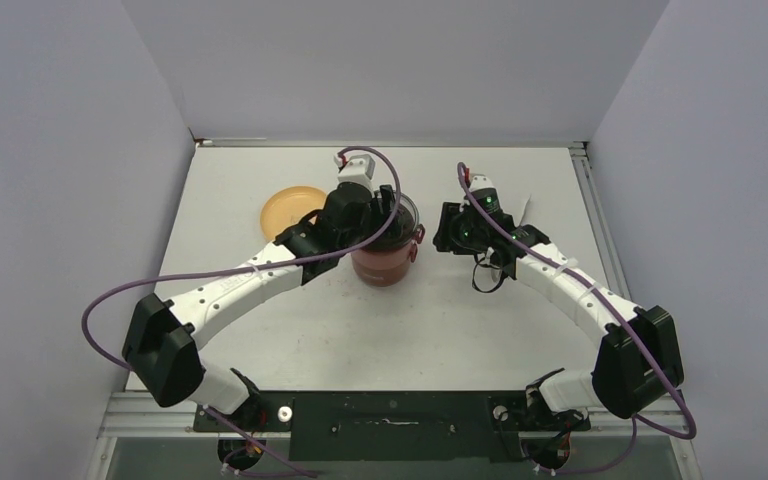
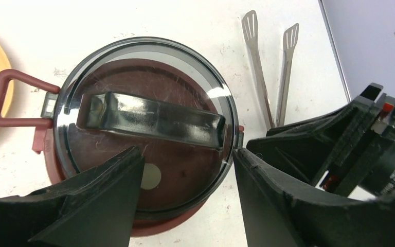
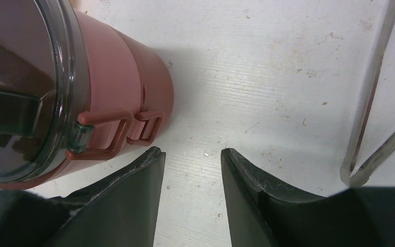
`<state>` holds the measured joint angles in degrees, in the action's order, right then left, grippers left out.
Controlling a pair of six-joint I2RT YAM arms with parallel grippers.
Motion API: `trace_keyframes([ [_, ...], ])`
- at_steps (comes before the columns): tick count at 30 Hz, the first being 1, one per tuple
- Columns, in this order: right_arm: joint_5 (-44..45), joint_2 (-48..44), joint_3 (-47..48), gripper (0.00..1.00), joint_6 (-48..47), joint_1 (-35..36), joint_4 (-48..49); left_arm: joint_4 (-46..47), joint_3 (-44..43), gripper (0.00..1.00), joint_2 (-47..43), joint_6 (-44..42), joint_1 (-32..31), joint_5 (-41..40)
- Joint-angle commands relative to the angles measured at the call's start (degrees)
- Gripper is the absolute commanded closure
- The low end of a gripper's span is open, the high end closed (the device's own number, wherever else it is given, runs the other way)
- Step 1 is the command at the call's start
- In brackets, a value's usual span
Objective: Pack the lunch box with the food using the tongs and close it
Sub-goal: Close the fastener on the packing box.
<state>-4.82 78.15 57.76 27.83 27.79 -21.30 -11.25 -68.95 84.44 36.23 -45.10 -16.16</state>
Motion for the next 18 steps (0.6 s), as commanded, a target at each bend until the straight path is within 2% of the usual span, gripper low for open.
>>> trace_keyframes([
  [1, 3.68, -2.44, 3.46, 0.54, -1.00, -0.30, 0.36, -1.88, -3.89, 0.34, -4.46, -4.82, -0.55, 1.42],
  [7, 4.24, -5.77, 4.54, 0.50, -0.41, -0.17, 2.96, -9.33, -9.42, 0.22, -6.36, -11.22, 1.33, 4.51],
  [11, -0.93, -6.66, 4.56, 0.45, -2.85, 0.96, 9.74, -15.86, -13.15, 0.19, -5.61, -13.55, 6.54, 12.90],
  [14, -4.83, -6.48, 4.90, 0.42, -6.23, 1.16, 13.78, -16.36, -11.73, 0.19, -6.81, -13.77, 11.47, 17.82],
  [18, -10.60, -5.48, 6.27, 0.39, -11.98, 2.75, 17.40, -16.10, -8.69, 0.18, -8.61, -13.85, 17.01, 20.09],
])
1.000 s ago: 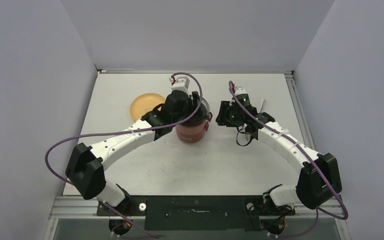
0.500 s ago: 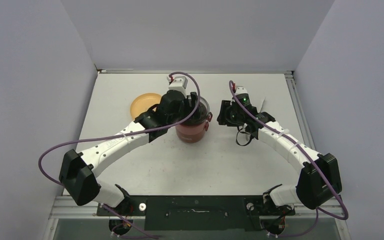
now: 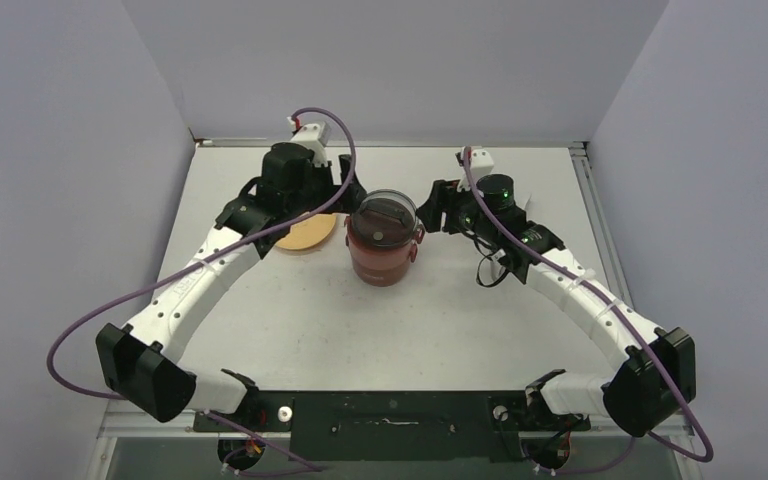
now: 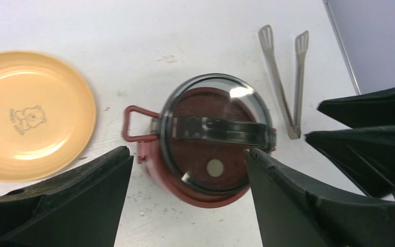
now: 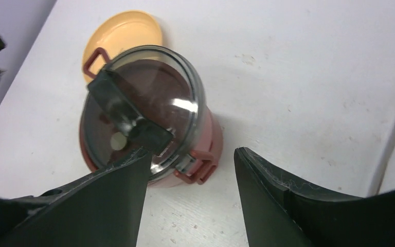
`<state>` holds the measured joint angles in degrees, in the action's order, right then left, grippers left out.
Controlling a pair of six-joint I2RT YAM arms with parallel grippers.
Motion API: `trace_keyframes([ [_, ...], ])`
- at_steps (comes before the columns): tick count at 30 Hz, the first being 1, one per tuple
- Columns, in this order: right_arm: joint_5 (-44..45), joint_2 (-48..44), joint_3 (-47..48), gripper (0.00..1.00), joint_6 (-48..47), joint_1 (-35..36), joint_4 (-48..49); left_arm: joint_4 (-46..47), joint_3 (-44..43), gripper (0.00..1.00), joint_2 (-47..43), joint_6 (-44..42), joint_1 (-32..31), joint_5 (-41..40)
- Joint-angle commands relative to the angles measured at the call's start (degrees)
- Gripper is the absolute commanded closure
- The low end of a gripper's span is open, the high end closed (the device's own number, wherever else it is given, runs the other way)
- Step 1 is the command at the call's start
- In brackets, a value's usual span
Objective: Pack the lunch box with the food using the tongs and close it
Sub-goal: Close the fastener on the packing box.
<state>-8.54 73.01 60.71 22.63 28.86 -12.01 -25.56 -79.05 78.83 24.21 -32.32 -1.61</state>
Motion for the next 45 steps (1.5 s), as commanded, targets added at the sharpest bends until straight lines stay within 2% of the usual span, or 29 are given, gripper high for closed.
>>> trace_keyframes([
  [1, -7.78, 0.04, 3.76, 0.38, -8.20, 2.19, 8.48, -1.81, 2.04, 0.18, -3.22, -2.02, 5.33, 5.87],
  [8, -14.32, 5.85, 8.74, 0.37, -16.44, 4.61, 7.50, 1.67, 8.53, 0.18, -5.18, -3.04, 13.28, 7.96],
  [11, -14.37, 8.80, 11.37, 0.38, -20.32, 6.02, 5.55, 2.34, 10.12, 0.18, -5.46, -3.35, 15.21, 8.28],
  [20, -9.53, 13.32, 14.86, 0.40, -29.28, 8.05, 2.86, 2.31, 10.86, 0.18, -5.62, -3.64, 16.82, 9.65],
  [33, -10.59, 16.49, 16.61, 0.49, -31.75, 8.07, 1.22, 1.93, 10.93, 0.17, -6.54, -3.82, 18.35, 10.16],
  [45, -10.97, 18.78, 18.17, 0.71, -31.90, 8.06, 0.35, 2.08, 11.06, 0.17, -6.35, -3.56, 19.03, 10.97],
])
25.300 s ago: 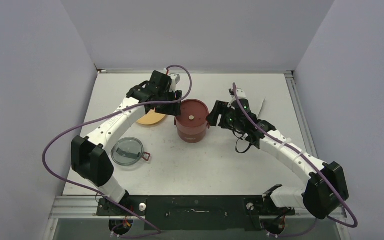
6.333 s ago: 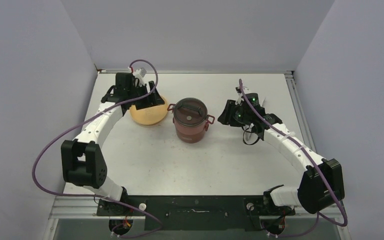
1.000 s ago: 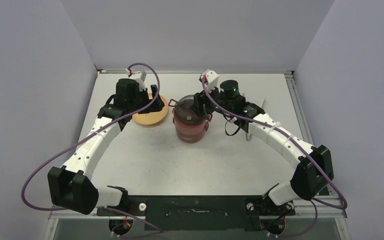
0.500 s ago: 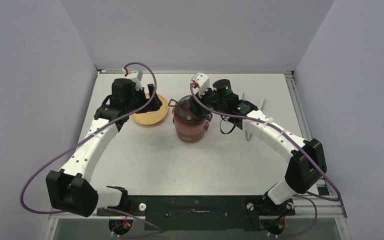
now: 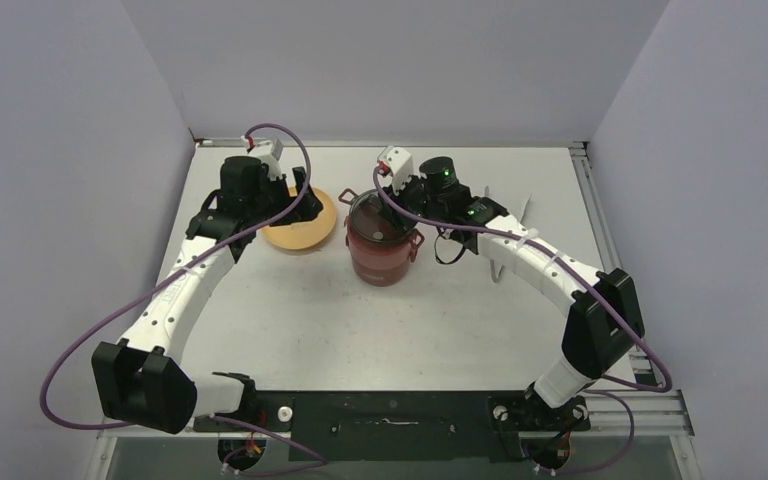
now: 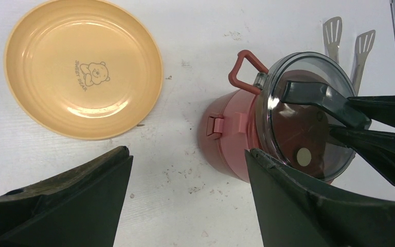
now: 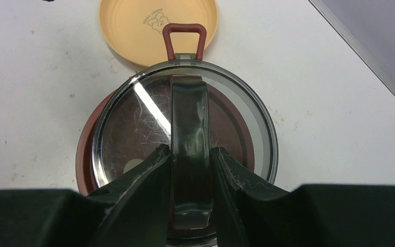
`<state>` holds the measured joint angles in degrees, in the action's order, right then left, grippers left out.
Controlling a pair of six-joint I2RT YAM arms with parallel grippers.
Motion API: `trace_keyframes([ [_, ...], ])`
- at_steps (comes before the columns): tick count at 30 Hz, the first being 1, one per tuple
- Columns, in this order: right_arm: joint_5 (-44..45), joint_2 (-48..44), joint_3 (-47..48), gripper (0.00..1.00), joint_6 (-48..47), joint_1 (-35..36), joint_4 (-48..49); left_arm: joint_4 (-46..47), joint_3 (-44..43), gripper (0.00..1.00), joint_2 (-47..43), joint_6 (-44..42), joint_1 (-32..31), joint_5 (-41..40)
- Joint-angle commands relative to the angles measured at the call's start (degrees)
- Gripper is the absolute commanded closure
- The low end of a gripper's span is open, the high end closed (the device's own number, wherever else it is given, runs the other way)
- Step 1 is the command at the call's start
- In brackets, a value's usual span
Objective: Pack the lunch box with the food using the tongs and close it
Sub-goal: Close the fastener on the packing box.
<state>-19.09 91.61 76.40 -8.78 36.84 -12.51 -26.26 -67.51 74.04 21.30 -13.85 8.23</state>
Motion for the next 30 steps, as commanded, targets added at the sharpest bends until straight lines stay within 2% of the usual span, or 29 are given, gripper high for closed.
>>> trace_keyframes([
  [1, -0.76, 0.10, 2.47, 0.74, -0.40, 0.16, 0.84, 2.79, -0.49, 0.17, -1.57, -0.67, 0.57, 1.19],
  [10, -4.70, -1.01, 1.82, 0.85, -1.72, 0.16, -0.21, 3.31, -0.26, 0.17, -1.36, -0.47, 0.77, 2.64],
  [30, -6.55, -0.34, 4.55, 0.87, -5.00, 0.59, -6.65, 3.67, -0.24, 0.17, -0.69, -0.25, 0.93, 4.29],
])
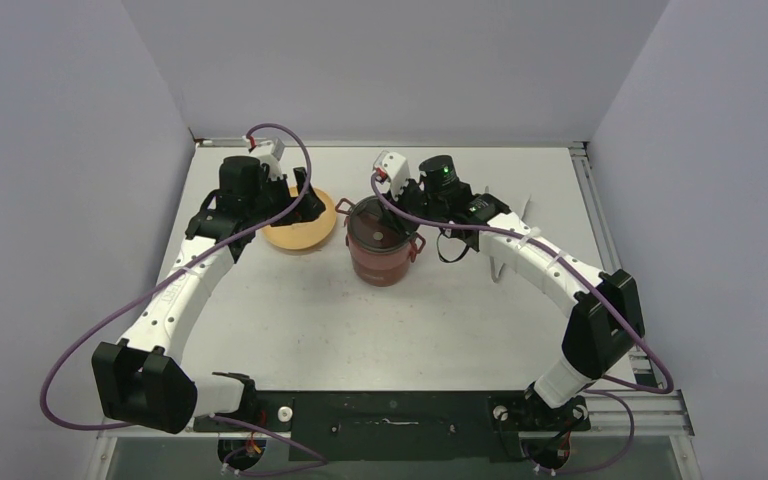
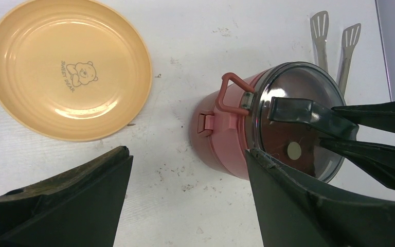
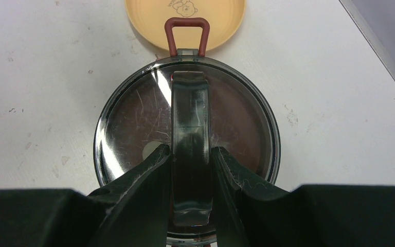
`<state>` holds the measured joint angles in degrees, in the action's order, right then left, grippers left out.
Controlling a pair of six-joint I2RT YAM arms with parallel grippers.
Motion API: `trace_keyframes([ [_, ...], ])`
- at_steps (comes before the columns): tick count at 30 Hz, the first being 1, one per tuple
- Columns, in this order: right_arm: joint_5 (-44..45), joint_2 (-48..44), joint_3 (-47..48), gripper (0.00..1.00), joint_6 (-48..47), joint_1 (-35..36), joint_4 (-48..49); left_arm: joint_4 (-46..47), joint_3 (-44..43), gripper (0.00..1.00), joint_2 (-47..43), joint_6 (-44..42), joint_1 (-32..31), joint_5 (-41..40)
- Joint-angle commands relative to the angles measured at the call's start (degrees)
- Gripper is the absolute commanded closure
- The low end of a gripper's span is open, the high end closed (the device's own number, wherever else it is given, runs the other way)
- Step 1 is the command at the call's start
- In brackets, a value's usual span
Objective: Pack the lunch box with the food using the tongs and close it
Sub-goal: Close the fastener on the packing box.
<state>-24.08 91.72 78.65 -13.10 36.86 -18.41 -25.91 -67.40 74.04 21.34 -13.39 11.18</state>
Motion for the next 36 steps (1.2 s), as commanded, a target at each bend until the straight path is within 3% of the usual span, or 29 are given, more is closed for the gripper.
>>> trace_keyframes([
  [1, -1.58, -0.33, 2.23, 0.87, -0.66, 0.66, -0.75, 3.32, -0.35, 0.17, -0.63, -0.26, 0.47, 1.47],
  [19, 0.57, 1.57, 2.22, 0.86, -1.29, 1.38, -1.28, 4.96, 0.49, 0.17, -0.18, 0.76, 0.43, 4.45],
  [28, 1.00, -1.38, 1.66, 0.71, -0.90, 1.73, 0.46, 5.17, 0.63, 0.17, -0.13, 0.98, 0.23, 5.08],
  [36, 3.58, -4.83, 1.54, 0.44, 2.58, 1.73, 3.28, 5.61, 0.32, 0.17, -0.99, -0.66, -1.69, 2.99],
])
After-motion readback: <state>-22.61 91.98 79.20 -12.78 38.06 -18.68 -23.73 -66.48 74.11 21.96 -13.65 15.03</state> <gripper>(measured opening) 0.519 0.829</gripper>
